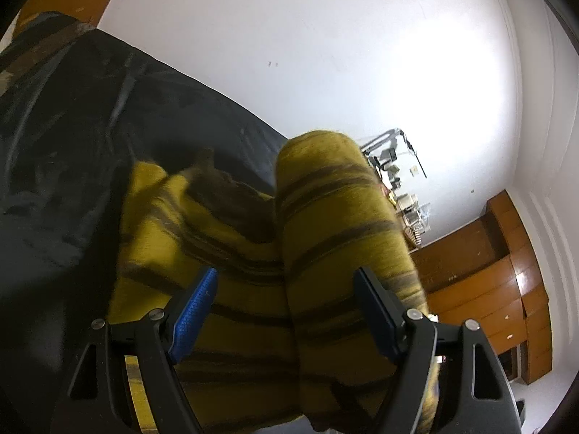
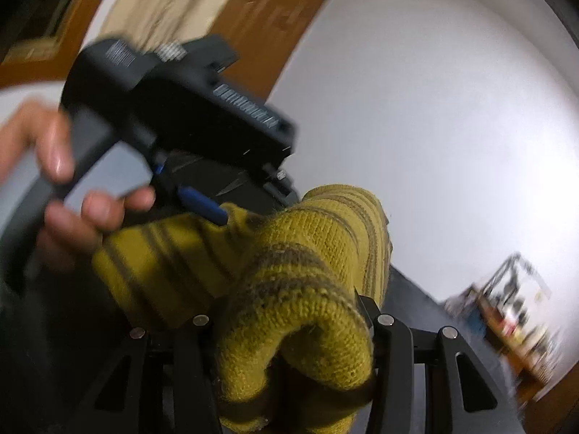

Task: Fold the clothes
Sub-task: 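Grasp and lift the yellow roll with the left gripper while the right gripper releases it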

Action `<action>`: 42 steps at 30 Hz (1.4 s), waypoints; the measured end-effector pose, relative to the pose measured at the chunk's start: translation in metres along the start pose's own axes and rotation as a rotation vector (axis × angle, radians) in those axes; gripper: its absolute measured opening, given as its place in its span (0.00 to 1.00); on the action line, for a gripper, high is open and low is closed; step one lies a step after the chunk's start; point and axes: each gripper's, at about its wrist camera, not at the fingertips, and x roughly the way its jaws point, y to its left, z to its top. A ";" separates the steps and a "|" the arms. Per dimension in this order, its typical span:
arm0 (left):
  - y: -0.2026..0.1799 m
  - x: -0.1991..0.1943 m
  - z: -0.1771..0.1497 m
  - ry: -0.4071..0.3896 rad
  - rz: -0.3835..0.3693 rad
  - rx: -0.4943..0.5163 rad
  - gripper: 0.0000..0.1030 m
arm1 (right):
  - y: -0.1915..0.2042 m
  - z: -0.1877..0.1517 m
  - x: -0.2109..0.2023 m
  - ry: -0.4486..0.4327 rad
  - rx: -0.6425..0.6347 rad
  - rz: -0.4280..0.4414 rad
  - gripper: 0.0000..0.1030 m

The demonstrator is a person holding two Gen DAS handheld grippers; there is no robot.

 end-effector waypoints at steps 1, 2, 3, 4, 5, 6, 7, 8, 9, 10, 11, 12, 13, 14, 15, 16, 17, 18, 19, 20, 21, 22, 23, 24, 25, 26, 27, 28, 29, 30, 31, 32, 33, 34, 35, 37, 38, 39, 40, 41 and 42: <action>0.002 -0.001 0.001 -0.004 -0.003 -0.006 0.79 | 0.008 0.001 0.001 -0.001 -0.031 -0.004 0.48; 0.003 -0.001 0.001 -0.008 -0.004 -0.016 0.79 | 0.015 0.001 0.001 -0.001 -0.059 -0.008 0.48; 0.007 -0.002 0.003 -0.012 -0.003 -0.025 0.79 | 0.020 0.001 0.001 -0.002 -0.084 -0.013 0.48; 0.011 -0.003 0.004 -0.016 0.000 -0.034 0.79 | 0.025 0.002 0.002 -0.001 -0.102 -0.014 0.48; 0.015 -0.004 0.005 -0.019 0.004 -0.043 0.79 | 0.028 0.003 0.003 0.002 -0.115 -0.014 0.48; 0.019 -0.005 0.006 -0.021 0.011 -0.050 0.79 | 0.031 0.005 0.004 0.005 -0.128 -0.013 0.48; 0.022 -0.008 0.007 -0.027 0.018 -0.056 0.79 | 0.034 0.006 0.005 0.008 -0.141 -0.012 0.48; 0.025 -0.011 0.008 -0.034 0.024 -0.062 0.79 | 0.038 0.008 0.006 0.011 -0.154 -0.012 0.48; 0.029 -0.017 0.008 -0.042 0.027 -0.065 0.79 | 0.041 0.010 0.007 0.014 -0.166 -0.011 0.48; 0.033 -0.023 0.008 -0.047 0.030 -0.069 0.80 | 0.044 0.011 0.008 0.017 -0.179 -0.010 0.48; 0.038 -0.025 0.007 -0.046 0.033 -0.075 0.80 | 0.047 0.013 0.009 0.019 -0.192 -0.009 0.48; 0.040 -0.022 0.007 -0.040 0.036 -0.081 0.80 | 0.052 0.014 0.011 0.027 -0.212 -0.008 0.49; 0.041 -0.020 0.007 -0.033 0.038 -0.088 0.80 | 0.060 0.014 0.013 0.037 -0.249 -0.007 0.49; 0.043 -0.018 0.008 -0.027 0.040 -0.093 0.80 | 0.065 0.013 0.014 0.040 -0.269 -0.001 0.49; 0.045 -0.017 0.008 -0.022 0.041 -0.096 0.80 | 0.067 0.012 0.014 0.039 -0.274 0.009 0.51; 0.047 -0.015 0.008 -0.016 0.041 -0.100 0.80 | 0.070 0.010 0.013 0.037 -0.280 0.019 0.51; 0.048 -0.014 0.008 -0.012 0.042 -0.102 0.80 | 0.072 0.009 0.013 0.036 -0.285 0.030 0.55; 0.048 -0.014 0.008 -0.012 0.040 -0.101 0.80 | 0.074 0.008 0.013 0.034 -0.290 0.040 0.60; 0.047 -0.014 0.008 -0.014 0.034 -0.096 0.80 | 0.077 0.007 0.012 0.033 -0.295 0.050 0.62; 0.045 -0.015 0.008 -0.015 0.028 -0.091 0.80 | 0.079 0.005 0.012 0.032 -0.301 0.061 0.66; 0.044 -0.015 0.008 -0.017 0.022 -0.085 0.80 | 0.082 0.004 0.012 0.030 -0.306 0.071 0.70; 0.042 -0.016 0.008 -0.018 0.016 -0.080 0.80 | 0.084 0.003 0.012 0.029 -0.311 0.081 0.72; 0.041 -0.016 0.008 -0.018 0.010 -0.077 0.80 | 0.087 0.002 0.011 0.027 -0.316 0.092 0.73; 0.039 -0.016 0.009 -0.015 0.003 -0.076 0.80 | 0.089 0.000 0.011 0.026 -0.321 0.102 0.74; 0.038 -0.016 0.009 -0.013 -0.003 -0.076 0.81 | 0.086 0.001 0.008 0.019 -0.301 0.124 0.74; 0.036 -0.016 0.009 -0.010 -0.010 -0.075 0.81 | 0.081 0.003 0.002 0.006 -0.267 0.150 0.74; 0.035 -0.015 0.009 -0.007 -0.017 -0.074 0.81 | 0.075 0.004 -0.005 -0.009 -0.231 0.175 0.74; 0.033 -0.015 0.010 -0.004 -0.023 -0.072 0.81 | 0.068 0.003 -0.014 -0.026 -0.195 0.197 0.74; 0.031 -0.015 0.010 -0.001 -0.026 -0.066 0.81 | 0.062 0.002 -0.022 -0.042 -0.158 0.217 0.74; 0.028 -0.015 0.010 -0.001 -0.027 -0.059 0.81 | 0.055 -0.001 -0.029 -0.053 -0.127 0.226 0.74; 0.026 -0.015 0.010 0.002 -0.025 -0.051 0.82 | 0.049 -0.004 -0.036 -0.060 -0.101 0.227 0.74; 0.023 -0.014 0.010 0.008 -0.016 -0.037 0.82 | 0.044 -0.007 -0.042 -0.066 -0.074 0.228 0.75; 0.020 -0.013 0.010 0.015 -0.009 -0.024 0.83 | 0.038 -0.010 -0.045 -0.066 -0.051 0.225 0.75; 0.019 -0.013 0.008 0.025 -0.008 -0.018 0.83 | 0.033 -0.013 -0.045 -0.060 -0.031 0.220 0.75; 0.018 -0.012 0.007 0.034 -0.008 -0.013 0.84 | 0.028 -0.015 -0.045 -0.055 -0.010 0.214 0.75; 0.014 -0.006 0.006 0.060 -0.020 -0.020 0.85 | 0.019 -0.019 -0.045 -0.041 0.035 0.208 0.75; 0.013 -0.002 0.005 0.075 -0.025 -0.025 0.85 | 0.015 -0.020 -0.044 -0.034 0.058 0.210 0.75; 0.012 0.001 0.004 0.089 -0.022 -0.029 0.86 | 0.012 -0.021 -0.043 -0.026 0.081 0.215 0.75; 0.010 0.005 0.003 0.103 -0.009 -0.030 0.86 | 0.009 -0.021 -0.042 -0.019 0.103 0.218 0.75; 0.009 0.009 0.003 0.117 0.002 -0.030 0.86 | 0.004 -0.025 -0.041 -0.014 0.118 0.220 0.75; 0.008 0.012 0.002 0.126 0.014 -0.028 0.86 | -0.003 -0.031 -0.040 -0.011 0.129 0.221 0.75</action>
